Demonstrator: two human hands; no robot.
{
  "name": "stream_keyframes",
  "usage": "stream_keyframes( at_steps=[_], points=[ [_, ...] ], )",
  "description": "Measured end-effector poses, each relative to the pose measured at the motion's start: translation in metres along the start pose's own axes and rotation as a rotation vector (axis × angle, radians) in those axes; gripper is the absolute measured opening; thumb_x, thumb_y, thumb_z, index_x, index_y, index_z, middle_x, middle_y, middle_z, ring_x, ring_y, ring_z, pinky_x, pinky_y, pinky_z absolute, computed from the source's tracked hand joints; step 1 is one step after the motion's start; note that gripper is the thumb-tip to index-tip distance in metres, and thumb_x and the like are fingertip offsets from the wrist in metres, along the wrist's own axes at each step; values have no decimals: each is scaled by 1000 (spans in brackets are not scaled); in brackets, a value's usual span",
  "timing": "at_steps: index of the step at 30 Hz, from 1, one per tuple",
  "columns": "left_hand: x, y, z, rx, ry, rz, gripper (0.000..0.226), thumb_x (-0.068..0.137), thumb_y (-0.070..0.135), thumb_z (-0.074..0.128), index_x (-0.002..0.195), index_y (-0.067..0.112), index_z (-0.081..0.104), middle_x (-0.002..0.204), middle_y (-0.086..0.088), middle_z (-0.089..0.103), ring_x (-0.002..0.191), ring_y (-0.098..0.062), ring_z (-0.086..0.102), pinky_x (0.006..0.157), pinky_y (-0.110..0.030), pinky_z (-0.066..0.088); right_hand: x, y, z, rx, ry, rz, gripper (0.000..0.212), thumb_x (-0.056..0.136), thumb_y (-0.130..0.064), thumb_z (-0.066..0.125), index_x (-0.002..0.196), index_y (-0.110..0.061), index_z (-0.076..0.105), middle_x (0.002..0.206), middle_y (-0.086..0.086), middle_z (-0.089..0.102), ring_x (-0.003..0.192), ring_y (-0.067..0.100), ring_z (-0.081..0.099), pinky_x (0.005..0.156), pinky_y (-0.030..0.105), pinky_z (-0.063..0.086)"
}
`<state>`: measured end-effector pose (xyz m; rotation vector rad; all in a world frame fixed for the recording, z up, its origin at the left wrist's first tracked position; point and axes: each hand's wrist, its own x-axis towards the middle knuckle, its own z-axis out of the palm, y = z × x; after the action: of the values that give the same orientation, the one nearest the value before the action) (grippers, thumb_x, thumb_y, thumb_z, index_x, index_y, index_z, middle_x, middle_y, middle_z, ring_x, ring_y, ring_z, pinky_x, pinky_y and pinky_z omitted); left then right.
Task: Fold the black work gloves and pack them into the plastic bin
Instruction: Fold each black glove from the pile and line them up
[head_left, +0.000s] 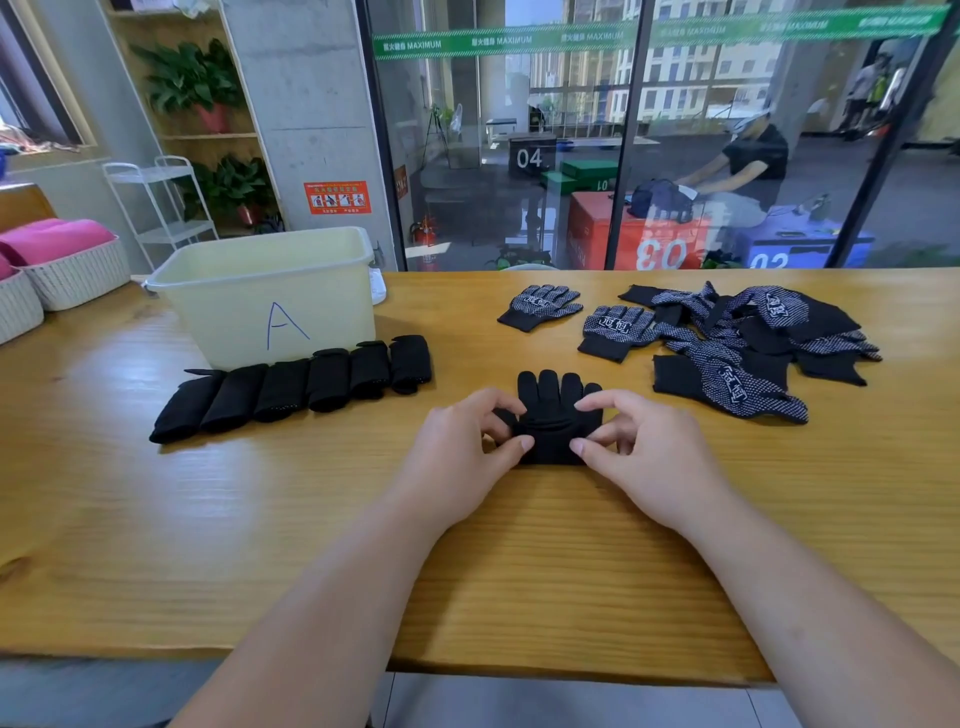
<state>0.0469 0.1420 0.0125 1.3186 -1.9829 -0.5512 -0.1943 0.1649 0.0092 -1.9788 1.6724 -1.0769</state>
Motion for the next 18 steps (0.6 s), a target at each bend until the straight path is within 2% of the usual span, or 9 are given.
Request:
stream_keyframes(
  at_steps=[3,7,9,12,14,16,18],
  points=[
    [1,1,4,32,36,4,31,96,43,78,122,42,61,81,20,72,91,4,65,83,-18,50,-1,-2,3,-38,3,8,38,87,-35,84,115,-44,60,81,-26,74,65,6,62,66,27,47],
    [2,-1,8,131,56,32,26,95,42,78,113,41,60,79,15,65,88,-2,58,82,-34,54,-2,-1,4,-89,31,-5,35,83,-35,84,104,-42,58,82,-18,69,65,8,60,65,36,51],
    [3,-2,9,166,58,65,17,95,39,78,106,39,65,86,16,62,91,-4,57,83,-37,54,-2,0,3,-144,56,-53,27,82,-36,84,98,-42,64,88,-17,63,73,5,58,66,34,48],
    [5,-2,11,234,77,142,5,96,33,78,100,34,76,100,18,59,98,-8,55,88,-35,52,-2,-1,2,-273,47,-137,13,87,-37,80,98,-43,76,105,-26,59,93,-2,53,75,29,47],
    [5,-3,13,312,86,190,8,99,32,74,104,31,80,105,18,60,102,-10,53,90,-35,51,-3,-1,4,-388,37,-201,13,93,-37,75,104,-41,79,112,-29,59,104,0,50,77,26,48],
    [5,-6,14,366,86,229,14,102,32,69,108,31,82,109,19,63,103,-11,53,91,-37,51,-3,-2,6,-492,21,-220,16,99,-37,68,110,-40,79,115,-31,62,106,1,47,70,16,38],
    [5,-7,12,395,72,249,21,104,39,64,113,33,81,116,21,66,109,-10,53,96,-37,50,-2,-2,7,-543,22,-205,22,103,-37,61,114,-41,79,117,-33,64,105,1,47,69,18,35]
  ],
)
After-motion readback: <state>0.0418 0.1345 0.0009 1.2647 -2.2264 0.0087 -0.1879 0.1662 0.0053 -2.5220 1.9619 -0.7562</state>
